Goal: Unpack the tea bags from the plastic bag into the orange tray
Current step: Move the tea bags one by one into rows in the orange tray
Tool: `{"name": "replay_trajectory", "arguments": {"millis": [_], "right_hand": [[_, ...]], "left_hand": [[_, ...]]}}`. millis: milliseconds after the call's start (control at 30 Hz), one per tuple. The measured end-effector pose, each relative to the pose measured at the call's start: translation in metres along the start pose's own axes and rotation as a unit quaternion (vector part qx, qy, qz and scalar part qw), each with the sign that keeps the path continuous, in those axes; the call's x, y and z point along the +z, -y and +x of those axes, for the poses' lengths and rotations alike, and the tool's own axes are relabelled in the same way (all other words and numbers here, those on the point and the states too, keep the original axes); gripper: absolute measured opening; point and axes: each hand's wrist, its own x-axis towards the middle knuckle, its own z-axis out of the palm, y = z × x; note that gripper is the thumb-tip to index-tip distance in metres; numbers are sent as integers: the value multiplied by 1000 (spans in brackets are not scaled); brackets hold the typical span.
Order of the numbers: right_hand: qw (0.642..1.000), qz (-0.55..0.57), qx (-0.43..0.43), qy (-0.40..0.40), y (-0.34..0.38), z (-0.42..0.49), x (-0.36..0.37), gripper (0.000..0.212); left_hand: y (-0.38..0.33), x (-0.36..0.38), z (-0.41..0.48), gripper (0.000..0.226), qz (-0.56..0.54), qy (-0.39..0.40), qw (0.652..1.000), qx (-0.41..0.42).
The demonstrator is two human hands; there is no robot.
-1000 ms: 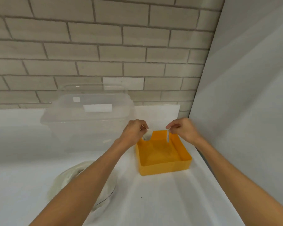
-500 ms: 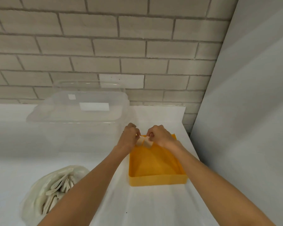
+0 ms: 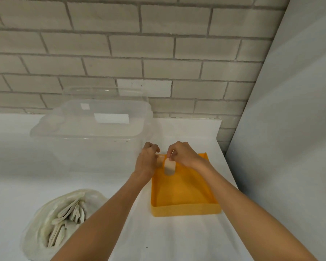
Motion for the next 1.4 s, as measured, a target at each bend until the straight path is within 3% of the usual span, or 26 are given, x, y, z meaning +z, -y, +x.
{"name": "replay_trajectory", "arguments": {"millis": [367,600,1000,1133,1400], "right_hand": [[998,59,12,-26,-1,0,16,12],[998,44,3,-52,-3,3,25,24],[992,-30,-13,-121,8,6,46,12],[993,-40,-32,-110,11,5,45,16],[991,-21,-31,-126,11,2,45,18]], "left_hand": [[6,3,2,20,-14,2,1000,-18],[7,4,0,20,-36,-3,999,-17],[1,-2,-8,20,-53,10,999,-4],[-2,-5,-13,19,-76,32,997,9],[-6,-9,-17,45,-94,57,994,-25]]}}
